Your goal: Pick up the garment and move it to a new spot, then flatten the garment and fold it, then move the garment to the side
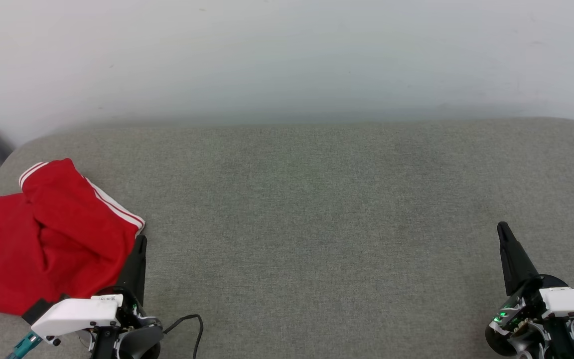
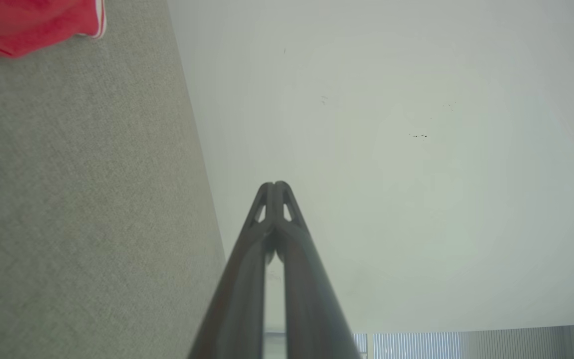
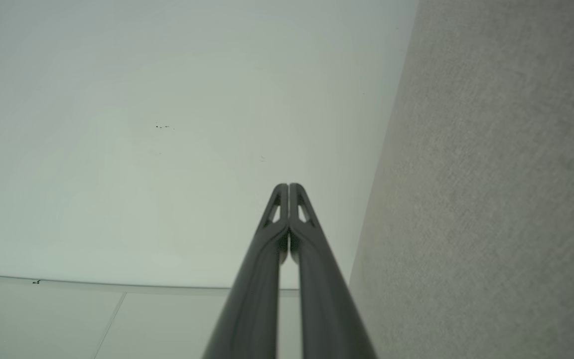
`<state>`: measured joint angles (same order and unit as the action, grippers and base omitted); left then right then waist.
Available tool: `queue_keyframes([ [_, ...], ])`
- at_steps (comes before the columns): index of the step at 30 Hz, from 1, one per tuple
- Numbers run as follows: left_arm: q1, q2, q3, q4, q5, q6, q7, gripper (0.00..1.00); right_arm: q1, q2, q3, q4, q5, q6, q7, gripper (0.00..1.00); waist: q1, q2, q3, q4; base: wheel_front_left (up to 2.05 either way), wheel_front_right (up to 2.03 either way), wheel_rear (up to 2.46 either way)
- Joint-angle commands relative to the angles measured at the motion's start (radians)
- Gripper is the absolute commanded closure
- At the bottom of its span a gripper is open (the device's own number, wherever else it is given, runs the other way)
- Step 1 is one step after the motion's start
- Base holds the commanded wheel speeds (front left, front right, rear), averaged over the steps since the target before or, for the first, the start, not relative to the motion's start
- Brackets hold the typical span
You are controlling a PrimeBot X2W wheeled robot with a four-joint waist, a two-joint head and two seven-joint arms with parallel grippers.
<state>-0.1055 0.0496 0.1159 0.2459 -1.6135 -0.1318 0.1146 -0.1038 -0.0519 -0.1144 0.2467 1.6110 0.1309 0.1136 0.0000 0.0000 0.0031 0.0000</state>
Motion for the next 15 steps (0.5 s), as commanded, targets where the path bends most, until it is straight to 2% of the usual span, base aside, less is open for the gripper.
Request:
queue_keyframes([
  [1,-0.007,-0.002,0.002,0.000,0.002,-0.003,0.002,1.00,-0.011,0.004,0.001,0.001,0.004,0.000,0.000,1.00,0.0000,0.0000,0.000,0.000,0.00,0.00,0.00],
  [15,-0.007,-0.002,0.002,0.000,0.002,-0.003,0.002,1.00,-0.011,0.004,0.001,0.001,0.004,0.000,0.000,1.00,0.0000,0.0000,0.000,0.000,0.00,0.00,0.00],
])
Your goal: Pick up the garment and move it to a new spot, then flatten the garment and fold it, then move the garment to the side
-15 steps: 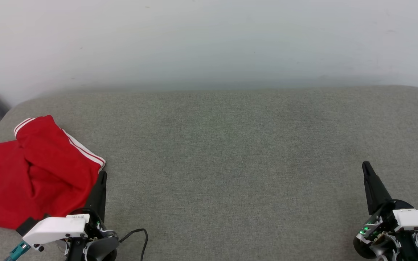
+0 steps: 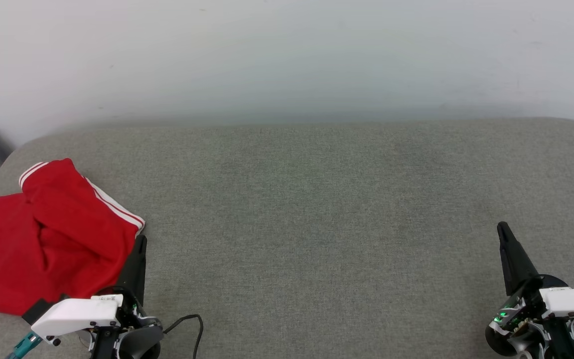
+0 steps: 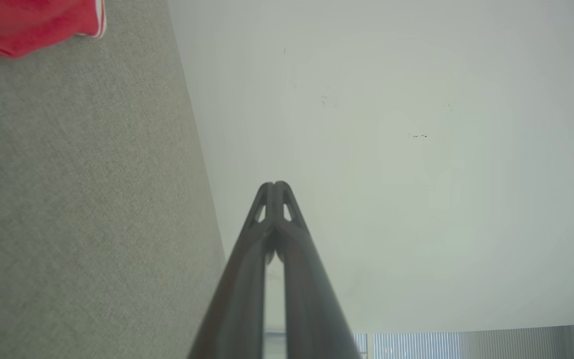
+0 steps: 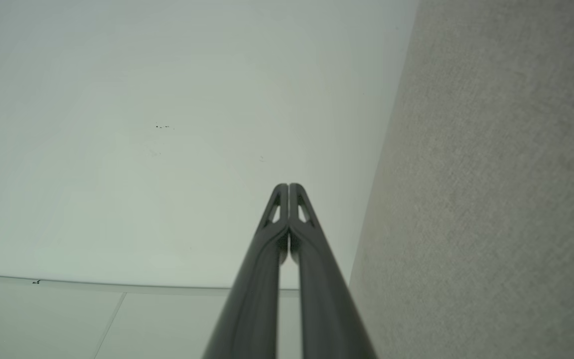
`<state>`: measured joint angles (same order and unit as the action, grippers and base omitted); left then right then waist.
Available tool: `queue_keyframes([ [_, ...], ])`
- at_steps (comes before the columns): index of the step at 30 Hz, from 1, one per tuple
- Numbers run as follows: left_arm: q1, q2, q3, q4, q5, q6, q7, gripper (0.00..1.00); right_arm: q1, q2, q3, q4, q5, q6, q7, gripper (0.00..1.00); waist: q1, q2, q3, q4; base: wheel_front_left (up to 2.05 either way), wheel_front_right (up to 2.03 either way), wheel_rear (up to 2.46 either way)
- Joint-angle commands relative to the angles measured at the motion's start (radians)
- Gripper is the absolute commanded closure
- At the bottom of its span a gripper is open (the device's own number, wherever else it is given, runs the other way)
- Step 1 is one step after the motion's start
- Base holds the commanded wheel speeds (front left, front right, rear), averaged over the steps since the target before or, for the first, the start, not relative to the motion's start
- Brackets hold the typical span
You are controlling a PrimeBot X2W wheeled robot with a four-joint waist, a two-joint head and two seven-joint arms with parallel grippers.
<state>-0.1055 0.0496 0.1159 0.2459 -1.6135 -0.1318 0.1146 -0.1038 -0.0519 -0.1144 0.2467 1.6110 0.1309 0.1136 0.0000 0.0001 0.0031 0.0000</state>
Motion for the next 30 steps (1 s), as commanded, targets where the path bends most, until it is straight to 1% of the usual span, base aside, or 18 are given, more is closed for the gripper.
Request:
queue_keyframes([
  [1,-0.007,-0.002,0.002,0.000,0.002,-0.003,0.002,1.00,-0.011,0.004,0.001,0.001,0.004,0.000,0.000,1.00,0.0000,-0.0001,0.000,0.000,0.00,0.00,0.00],
  [3,-0.007,-0.002,0.002,0.000,0.002,-0.003,0.002,1.00,-0.011,0.004,0.001,0.001,0.004,0.000,0.000,1.00,0.0000,-0.0001,0.000,0.000,0.00,0.00,0.00],
  [4,0.001,0.000,-0.001,0.003,0.000,0.000,0.000,0.00,0.002,0.000,0.000,0.002,-0.001,0.000,0.000,0.00,0.0000,-0.0001,0.000,0.000,0.00,0.00,0.00],
  [5,0.005,0.000,-0.003,0.010,0.000,0.000,-0.001,0.00,0.006,0.000,0.001,0.009,-0.001,0.000,-0.001,0.00,0.0000,-0.0001,0.000,0.000,0.00,0.00,0.00],
  [6,0.012,-0.001,-0.005,0.017,0.000,0.000,-0.001,1.00,0.013,0.000,0.001,0.018,-0.001,0.000,-0.001,1.00,0.0000,-0.0001,0.000,0.000,0.00,0.00,0.00],
  [7,0.015,-0.001,-0.009,0.019,0.001,0.001,-0.004,0.00,0.016,0.000,0.002,0.019,-0.003,0.000,-0.003,0.00,0.0000,-0.0001,0.000,0.000,0.00,0.00,0.00],
  [14,0.012,0.000,-0.051,0.000,0.019,0.001,-0.040,0.00,0.023,-0.003,0.023,-0.004,-0.030,0.000,-0.038,0.00,0.0000,-0.0001,0.001,0.000,0.00,0.00,0.00],
  [20,0.006,0.001,-0.073,-0.014,0.066,0.001,-0.070,0.00,0.026,-0.013,0.043,-0.021,-0.065,0.000,-0.069,0.00,0.0000,-0.0001,0.002,0.001,0.00,0.00,0.00],
  [26,0.003,0.000,-0.082,-0.038,0.159,0.001,-0.097,0.00,0.024,-0.029,0.065,-0.031,-0.151,0.000,-0.096,0.00,0.0000,-0.0001,0.002,0.002,0.00,0.00,0.00],
  [30,0.001,0.002,-0.092,-0.051,0.276,0.001,-0.114,0.00,0.024,-0.032,0.074,-0.039,-0.232,0.000,-0.113,0.00,0.0000,-0.0001,0.002,0.003,0.00,0.00,0.00],
])
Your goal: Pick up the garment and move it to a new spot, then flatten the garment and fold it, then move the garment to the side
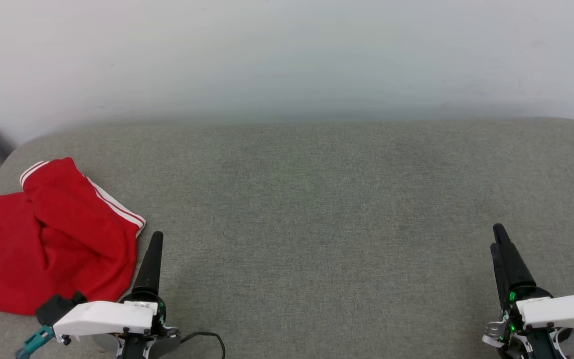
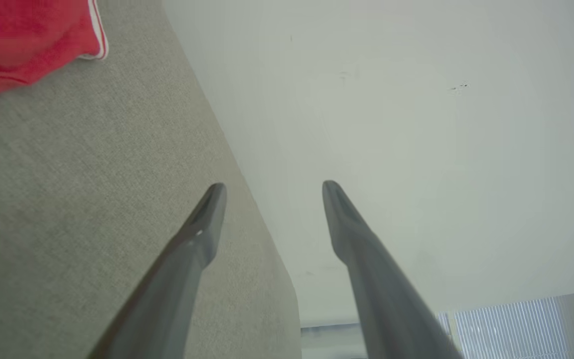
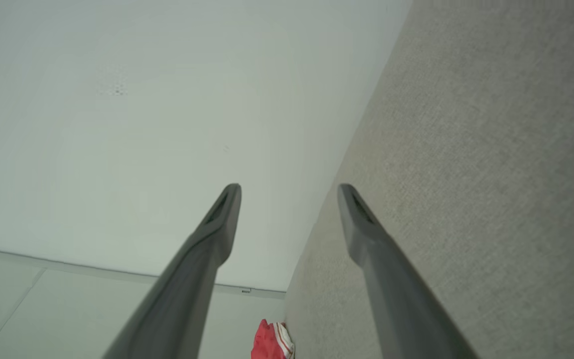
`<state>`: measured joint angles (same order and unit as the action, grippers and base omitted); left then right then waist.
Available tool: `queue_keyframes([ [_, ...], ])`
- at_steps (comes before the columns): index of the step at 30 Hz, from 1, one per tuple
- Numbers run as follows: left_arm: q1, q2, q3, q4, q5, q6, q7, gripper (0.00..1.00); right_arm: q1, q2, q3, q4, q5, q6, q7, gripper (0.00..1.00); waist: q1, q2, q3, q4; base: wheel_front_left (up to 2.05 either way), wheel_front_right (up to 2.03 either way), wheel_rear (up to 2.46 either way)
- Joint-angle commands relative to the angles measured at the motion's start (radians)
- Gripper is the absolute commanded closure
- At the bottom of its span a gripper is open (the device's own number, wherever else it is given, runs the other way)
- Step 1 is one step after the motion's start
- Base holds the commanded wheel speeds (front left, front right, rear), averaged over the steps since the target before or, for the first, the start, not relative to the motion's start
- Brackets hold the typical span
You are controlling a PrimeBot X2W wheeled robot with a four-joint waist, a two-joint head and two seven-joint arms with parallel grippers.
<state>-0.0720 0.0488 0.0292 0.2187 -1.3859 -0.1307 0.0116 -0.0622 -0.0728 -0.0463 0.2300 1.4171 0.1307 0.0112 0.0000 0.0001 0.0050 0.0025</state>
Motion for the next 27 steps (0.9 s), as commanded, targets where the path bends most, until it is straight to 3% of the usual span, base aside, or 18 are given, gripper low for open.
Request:
queue_keyframes([
  [1,-0.032,0.002,-0.008,-0.027,0.075,0.000,-0.015,0.00,-0.017,-0.009,0.008,-0.025,-0.053,0.000,-0.015,0.00,0.0000,-0.0001,0.000,0.001,0.00,0.00,0.00],
  [8,-0.032,0.001,-0.017,-0.046,0.226,0.000,-0.039,0.00,-0.018,-0.013,0.017,-0.037,-0.174,0.000,-0.039,0.00,0.0000,-0.0001,0.000,0.001,0.00,0.00,0.00],
  [19,-0.034,0.002,-0.055,-0.069,0.492,0.000,-0.079,0.00,-0.028,-0.020,0.032,-0.078,-0.512,0.000,-0.046,0.00,0.0000,-0.0001,0.000,0.003,0.00,0.00,0.00],
  [27,-0.039,0.013,-0.071,-0.082,0.648,0.020,-0.105,0.00,-0.014,-0.009,0.041,-0.130,-0.677,0.000,-0.021,0.00,0.0000,-0.0001,0.001,0.006,0.00,0.00,0.00],
])
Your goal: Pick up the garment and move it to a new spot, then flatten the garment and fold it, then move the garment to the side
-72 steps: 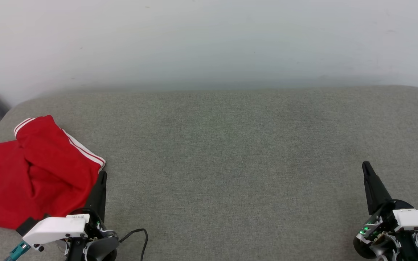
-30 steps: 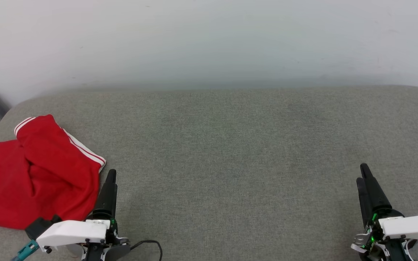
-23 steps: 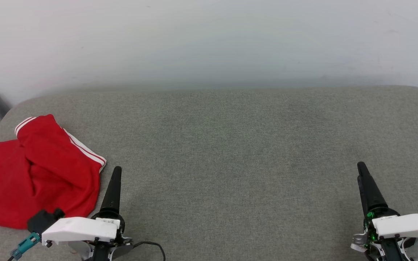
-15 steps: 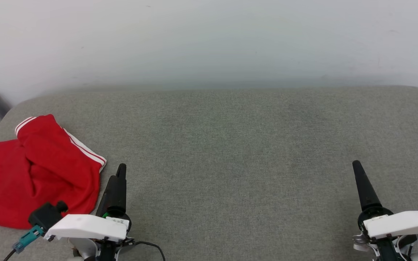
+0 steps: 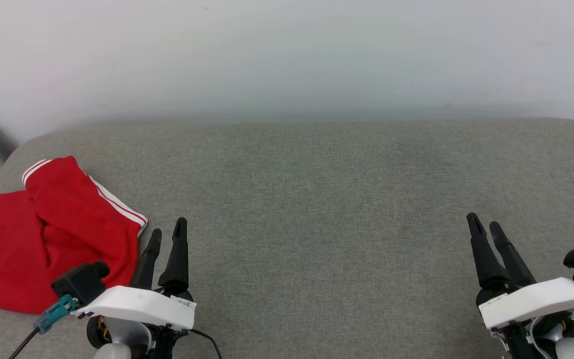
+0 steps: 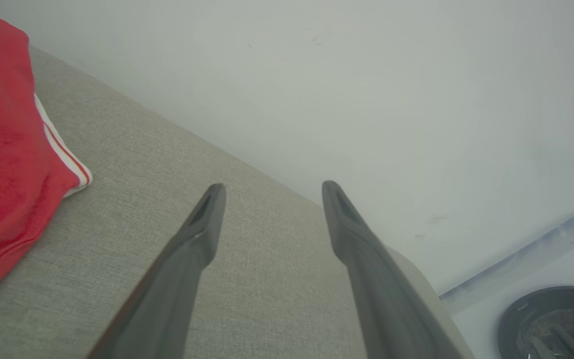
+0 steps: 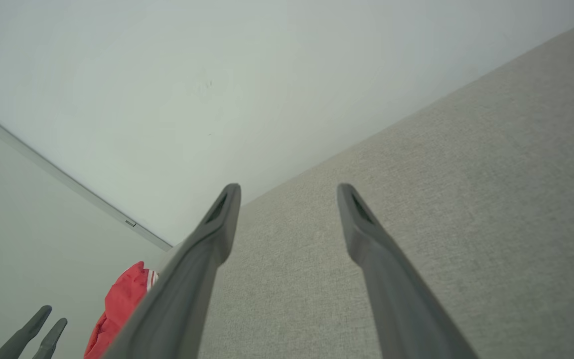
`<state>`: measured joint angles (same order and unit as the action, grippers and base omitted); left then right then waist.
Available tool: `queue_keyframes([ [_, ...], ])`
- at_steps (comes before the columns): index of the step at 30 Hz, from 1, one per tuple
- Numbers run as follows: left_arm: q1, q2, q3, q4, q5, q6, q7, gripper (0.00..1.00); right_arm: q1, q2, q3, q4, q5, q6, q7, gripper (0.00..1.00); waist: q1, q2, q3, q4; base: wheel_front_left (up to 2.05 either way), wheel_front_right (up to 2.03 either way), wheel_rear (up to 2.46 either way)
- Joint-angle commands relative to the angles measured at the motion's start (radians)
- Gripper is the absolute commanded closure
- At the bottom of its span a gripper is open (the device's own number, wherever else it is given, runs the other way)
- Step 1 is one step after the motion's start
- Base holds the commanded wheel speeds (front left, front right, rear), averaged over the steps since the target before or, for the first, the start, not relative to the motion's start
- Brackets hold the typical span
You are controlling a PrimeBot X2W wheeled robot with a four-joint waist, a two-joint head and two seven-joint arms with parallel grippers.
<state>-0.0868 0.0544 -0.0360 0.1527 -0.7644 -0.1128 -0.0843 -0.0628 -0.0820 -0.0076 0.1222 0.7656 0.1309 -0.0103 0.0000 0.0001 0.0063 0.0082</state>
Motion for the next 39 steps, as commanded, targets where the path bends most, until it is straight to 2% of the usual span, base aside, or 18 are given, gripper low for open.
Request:
queue_keyframes([
  [1,-0.024,0.011,-0.007,-0.015,0.044,0.005,-0.012,0.00,-0.011,0.001,0.003,-0.027,-0.044,0.000,0.004,0.00,0.0000,-0.0001,0.000,0.001,0.00,0.00,0.00],
  [18,-0.033,0.058,-0.050,-0.008,0.281,0.054,-0.062,0.00,0.028,0.014,-0.023,-0.101,-0.306,0.000,0.058,0.00,0.0000,-0.0001,-0.001,0.005,0.00,0.00,0.00],
  [39,-0.031,0.084,-0.086,0.022,0.460,0.076,-0.113,0.00,0.043,0.030,-0.033,-0.148,-0.510,0.000,0.070,0.00,0.0000,-0.0001,-0.003,0.011,0.00,0.00,0.00],
])
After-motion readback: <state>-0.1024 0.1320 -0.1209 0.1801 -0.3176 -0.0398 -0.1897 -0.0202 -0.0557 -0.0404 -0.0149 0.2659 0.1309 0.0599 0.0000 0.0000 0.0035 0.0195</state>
